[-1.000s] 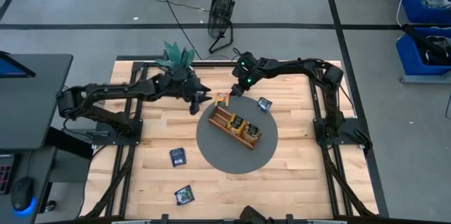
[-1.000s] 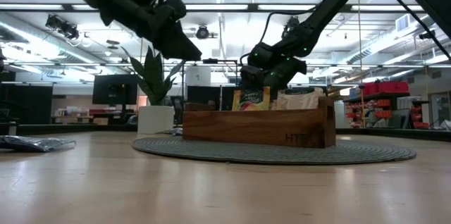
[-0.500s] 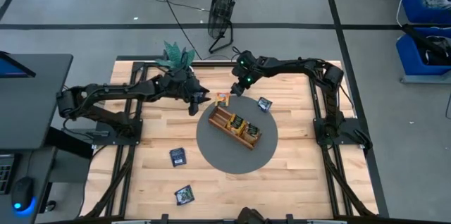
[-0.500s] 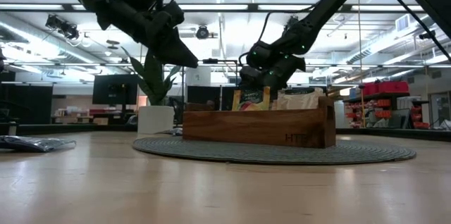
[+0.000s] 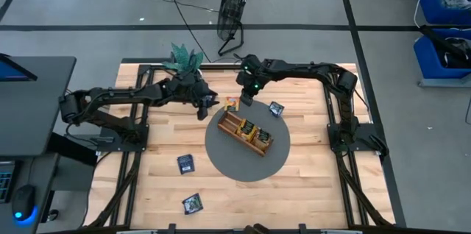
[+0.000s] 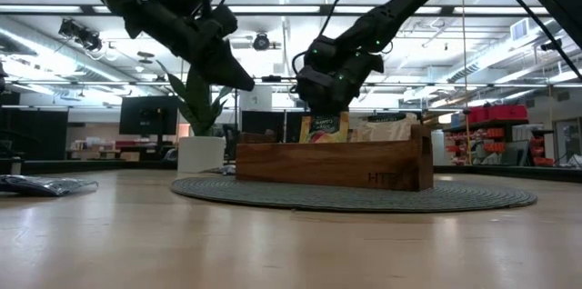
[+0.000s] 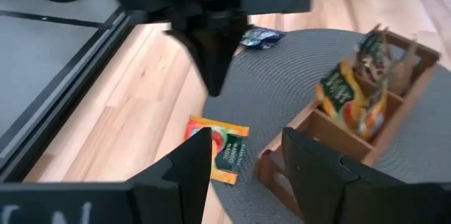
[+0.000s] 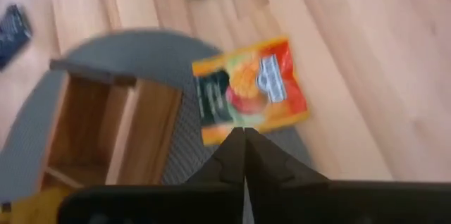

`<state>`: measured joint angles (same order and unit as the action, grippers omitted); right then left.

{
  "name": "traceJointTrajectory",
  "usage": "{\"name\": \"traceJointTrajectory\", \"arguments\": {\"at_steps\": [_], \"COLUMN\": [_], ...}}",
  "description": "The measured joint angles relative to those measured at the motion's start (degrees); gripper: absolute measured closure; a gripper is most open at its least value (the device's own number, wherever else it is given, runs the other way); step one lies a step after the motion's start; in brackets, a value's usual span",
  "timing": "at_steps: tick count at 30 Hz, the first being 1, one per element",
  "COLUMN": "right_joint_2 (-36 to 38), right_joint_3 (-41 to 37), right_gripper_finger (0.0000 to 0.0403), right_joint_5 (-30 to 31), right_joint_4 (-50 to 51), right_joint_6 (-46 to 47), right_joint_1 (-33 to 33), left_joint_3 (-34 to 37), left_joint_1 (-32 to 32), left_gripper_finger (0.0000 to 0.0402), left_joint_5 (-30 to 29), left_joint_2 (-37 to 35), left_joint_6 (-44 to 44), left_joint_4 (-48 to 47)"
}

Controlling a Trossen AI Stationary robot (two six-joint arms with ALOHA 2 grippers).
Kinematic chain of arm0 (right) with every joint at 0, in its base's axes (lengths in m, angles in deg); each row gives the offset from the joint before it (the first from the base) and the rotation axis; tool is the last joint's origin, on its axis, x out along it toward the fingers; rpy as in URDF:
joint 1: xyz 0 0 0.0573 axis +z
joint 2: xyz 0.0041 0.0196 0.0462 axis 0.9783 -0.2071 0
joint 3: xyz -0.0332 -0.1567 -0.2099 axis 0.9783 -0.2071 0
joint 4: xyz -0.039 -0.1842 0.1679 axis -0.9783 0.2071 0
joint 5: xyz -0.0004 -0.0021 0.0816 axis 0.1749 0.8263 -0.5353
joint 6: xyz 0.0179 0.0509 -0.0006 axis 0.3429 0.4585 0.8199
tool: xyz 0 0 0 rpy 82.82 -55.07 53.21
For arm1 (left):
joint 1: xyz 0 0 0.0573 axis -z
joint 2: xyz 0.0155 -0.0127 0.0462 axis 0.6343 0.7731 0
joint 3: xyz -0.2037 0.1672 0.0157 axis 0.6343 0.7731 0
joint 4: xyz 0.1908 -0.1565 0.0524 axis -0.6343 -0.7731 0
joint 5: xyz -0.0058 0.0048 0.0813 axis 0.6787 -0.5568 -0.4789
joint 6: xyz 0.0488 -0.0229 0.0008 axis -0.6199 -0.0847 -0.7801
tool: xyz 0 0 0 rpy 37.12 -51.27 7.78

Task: Pick & Place Tea
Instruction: Put the orange tea bag into the middle section of the wooden organizer

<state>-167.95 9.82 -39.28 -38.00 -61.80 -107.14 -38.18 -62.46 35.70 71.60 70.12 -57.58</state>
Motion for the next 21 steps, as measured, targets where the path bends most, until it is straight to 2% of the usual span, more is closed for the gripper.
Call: {"name": "traceJointTrajectory", "arguments": {"at_steps": [3, 7, 13, 17, 21], "right_joint_2": [1.2, 4.9, 13.7, 20.3, 26.2], "right_joint_3": [-1.2, -8.4, -22.1, -32.5, -42.0], "right_gripper_finger": [0.0399, 0.04, 0.0401, 0.0402, 0.0402], "right_joint_5": [1.3, 2.0, 13.3, 16.4, 19.7], "right_joint_4": [0.8, -11.3, -26.2, -39.9, -50.7], "right_joint_6": [-1.7, 0.0, 0.8, 2.1, 2.7], "right_joint_1": [0.8, 2.8, 5.6, 8.1, 10.4], "left_joint_3": [0.0, 0.0, 0.0, 0.0, -2.3], "left_joint_1": [0.0, -1.1, -4.6, -6.6, -7.0], "left_gripper_finger": [0.0225, 0.0225, 0.0229, 0.0259, 0.0317], "left_joint_5": [-2.3, -3.9, -3.9, -3.6, -2.1], "left_joint_2": [0.0, 0.0, 1.0, 4.6, 9.1], "left_joint_6": [-0.1, -1.5, -2.7, -4.4, -6.4], "left_joint_4": [-0.1, 0.4, 1.3, 4.2, 4.7]}}
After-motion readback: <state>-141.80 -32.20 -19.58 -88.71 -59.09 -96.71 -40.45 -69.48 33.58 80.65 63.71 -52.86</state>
